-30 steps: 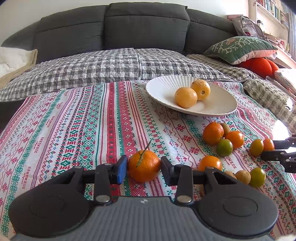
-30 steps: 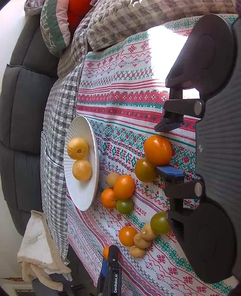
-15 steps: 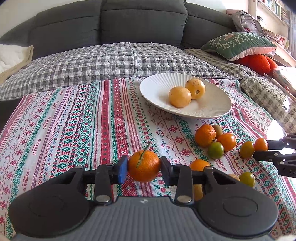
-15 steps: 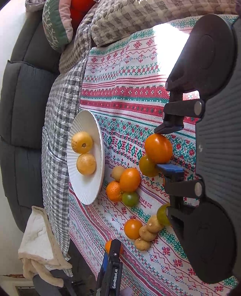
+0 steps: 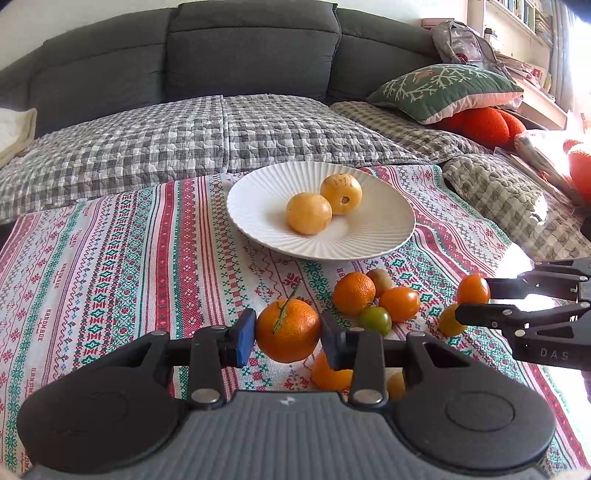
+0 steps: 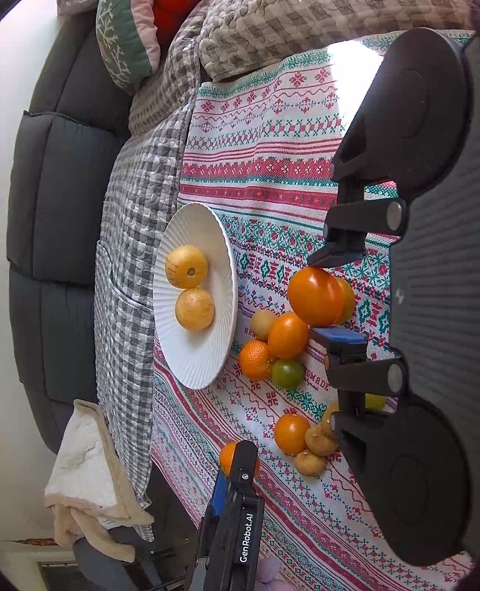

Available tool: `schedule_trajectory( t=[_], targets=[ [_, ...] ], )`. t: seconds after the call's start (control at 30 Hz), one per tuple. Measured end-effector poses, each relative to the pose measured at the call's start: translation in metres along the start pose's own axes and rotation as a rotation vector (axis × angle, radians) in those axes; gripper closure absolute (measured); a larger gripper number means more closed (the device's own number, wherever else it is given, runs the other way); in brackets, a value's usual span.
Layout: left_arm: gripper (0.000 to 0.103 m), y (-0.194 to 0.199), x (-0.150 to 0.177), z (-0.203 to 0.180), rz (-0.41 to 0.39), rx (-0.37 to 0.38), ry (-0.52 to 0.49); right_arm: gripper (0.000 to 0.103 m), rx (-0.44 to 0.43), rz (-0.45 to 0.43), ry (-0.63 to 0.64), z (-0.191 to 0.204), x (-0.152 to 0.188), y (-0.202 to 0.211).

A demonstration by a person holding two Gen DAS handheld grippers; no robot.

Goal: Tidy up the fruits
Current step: 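Carry the tangerine and the orange tomato over the white plate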

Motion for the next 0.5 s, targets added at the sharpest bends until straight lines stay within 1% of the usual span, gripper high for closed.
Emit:
schedule_trajectory(
  t=[0.23,0.5],
  targets=[
    [0.087,-0.003,-0.013,-0.014,-0.012,0.025,-0.021,0.072,-0.005,-0.017,-0.01,-0.001,-0.013,0.002],
    [0.087,-0.009,-0.029,-0.029,-0.04,0.052,-0.046,0.072,-0.014,-0.043,-0.006,-0.005,-0.035,0.004]
  ],
)
Point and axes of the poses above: each gripper's, at about its wrist camera, not at the fingertips, and y roughly against the way its jaws point, z to its left, x to its underside, the point moved 3 cm from there along -y, roughly the way its jaws point, and after that the axes turned 5 degrees about z, right-handed, at the moved point
